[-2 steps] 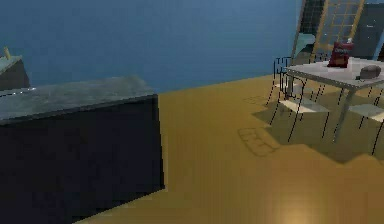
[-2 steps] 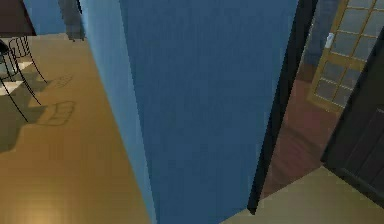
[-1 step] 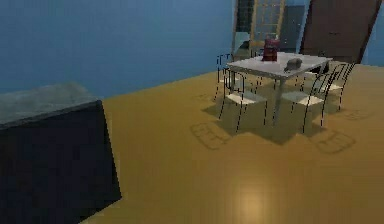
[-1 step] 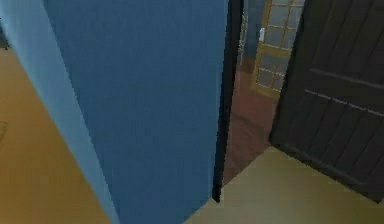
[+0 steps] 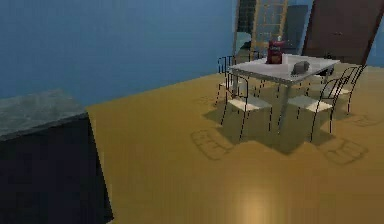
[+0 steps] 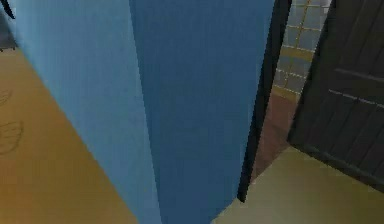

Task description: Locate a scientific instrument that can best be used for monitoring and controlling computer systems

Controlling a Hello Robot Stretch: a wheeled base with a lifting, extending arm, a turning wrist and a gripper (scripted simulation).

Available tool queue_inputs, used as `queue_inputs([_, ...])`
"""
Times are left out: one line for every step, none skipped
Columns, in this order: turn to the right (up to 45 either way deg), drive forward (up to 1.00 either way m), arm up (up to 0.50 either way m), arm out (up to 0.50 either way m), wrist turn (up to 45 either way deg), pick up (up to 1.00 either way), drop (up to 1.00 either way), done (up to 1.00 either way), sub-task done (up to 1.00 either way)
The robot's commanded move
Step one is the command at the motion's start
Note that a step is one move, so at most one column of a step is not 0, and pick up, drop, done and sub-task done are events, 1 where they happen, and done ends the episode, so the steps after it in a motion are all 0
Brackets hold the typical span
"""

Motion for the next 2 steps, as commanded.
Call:
queue_inputs([0.0, 1.00, 0.00, 0.00, 0.0, 0.00, 0.00, 0.00, 0.00])
queue_inputs([6.0, 0.00, 0.00, 0.00, 0.0, 0.00, 0.00, 0.00, 0.00])
